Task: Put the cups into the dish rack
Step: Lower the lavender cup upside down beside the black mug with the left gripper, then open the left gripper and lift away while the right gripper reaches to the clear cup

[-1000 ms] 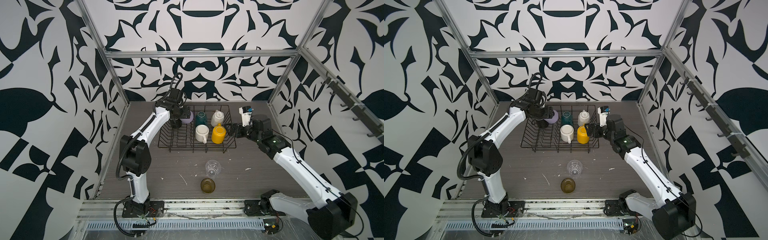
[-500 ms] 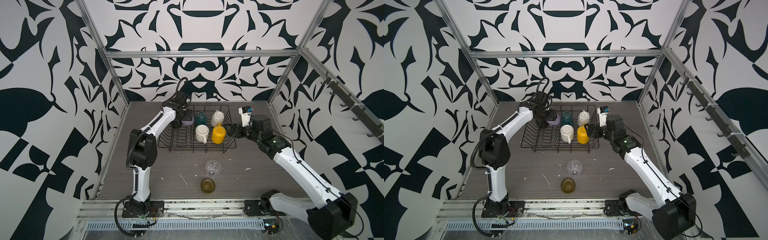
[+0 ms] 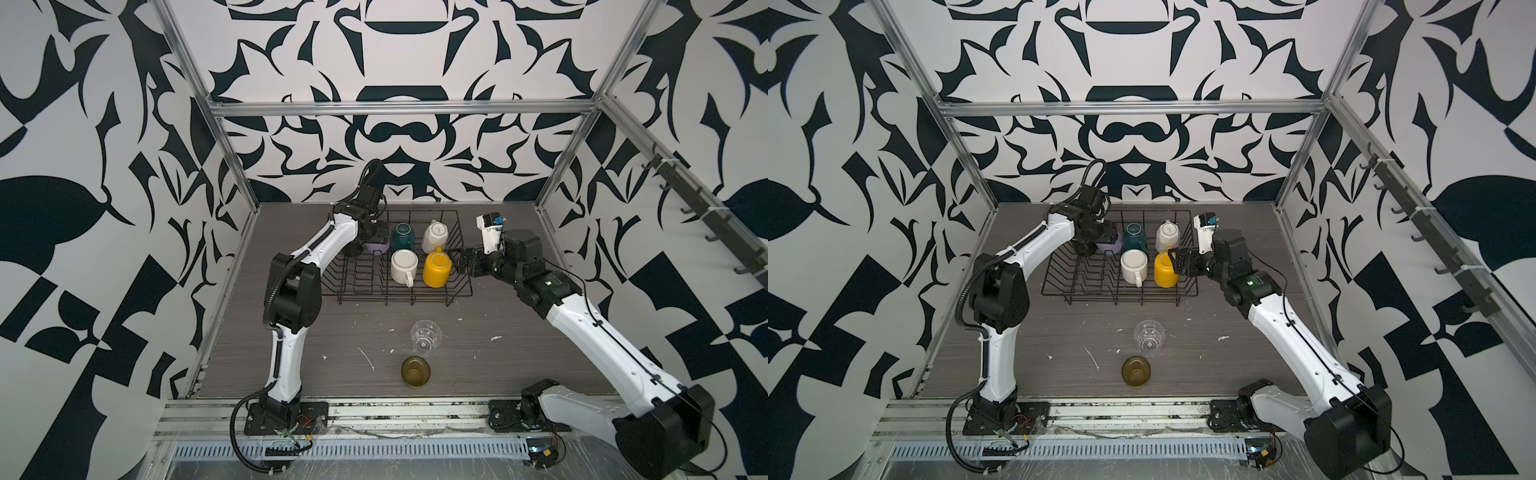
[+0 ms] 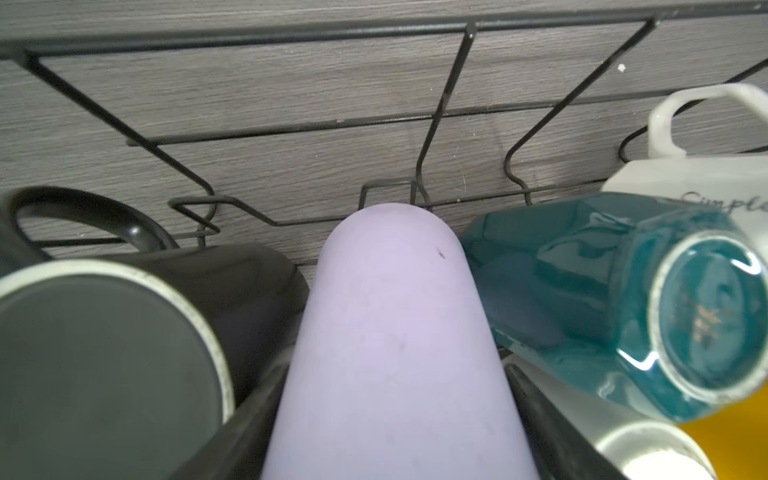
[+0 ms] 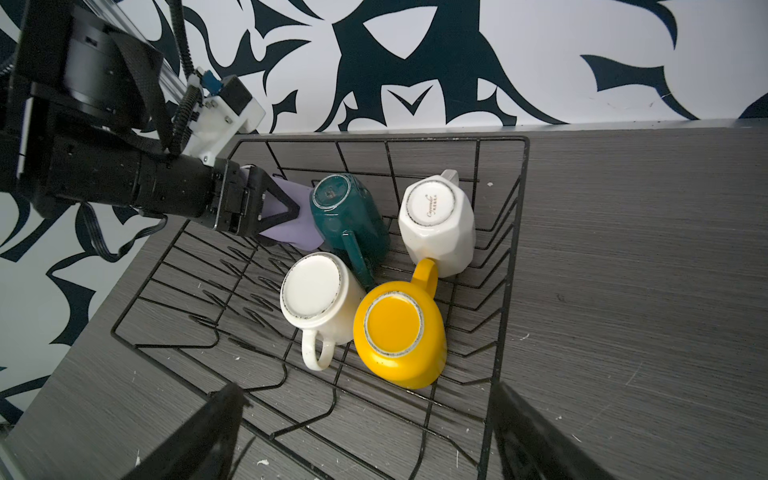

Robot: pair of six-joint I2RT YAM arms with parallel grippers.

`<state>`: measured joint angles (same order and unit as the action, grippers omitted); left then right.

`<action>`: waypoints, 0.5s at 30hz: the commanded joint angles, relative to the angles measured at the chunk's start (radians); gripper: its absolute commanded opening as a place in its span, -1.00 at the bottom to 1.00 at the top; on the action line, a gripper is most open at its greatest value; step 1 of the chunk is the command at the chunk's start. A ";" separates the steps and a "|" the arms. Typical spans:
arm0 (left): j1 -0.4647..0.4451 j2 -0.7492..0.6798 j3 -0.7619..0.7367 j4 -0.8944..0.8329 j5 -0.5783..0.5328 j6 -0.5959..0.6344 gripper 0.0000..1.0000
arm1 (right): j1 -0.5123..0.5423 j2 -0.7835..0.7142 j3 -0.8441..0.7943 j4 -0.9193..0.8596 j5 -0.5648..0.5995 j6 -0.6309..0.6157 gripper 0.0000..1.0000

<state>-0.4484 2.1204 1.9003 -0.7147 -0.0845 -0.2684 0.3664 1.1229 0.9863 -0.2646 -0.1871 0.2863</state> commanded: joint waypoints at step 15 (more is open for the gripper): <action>0.002 -0.085 -0.039 0.013 -0.023 -0.001 0.85 | 0.003 0.045 0.062 -0.027 -0.035 -0.005 0.82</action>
<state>-0.4576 2.1086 1.8866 -0.6991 -0.0814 -0.2646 0.3664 1.1561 0.9955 -0.2810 -0.2028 0.2859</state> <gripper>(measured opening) 0.927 0.916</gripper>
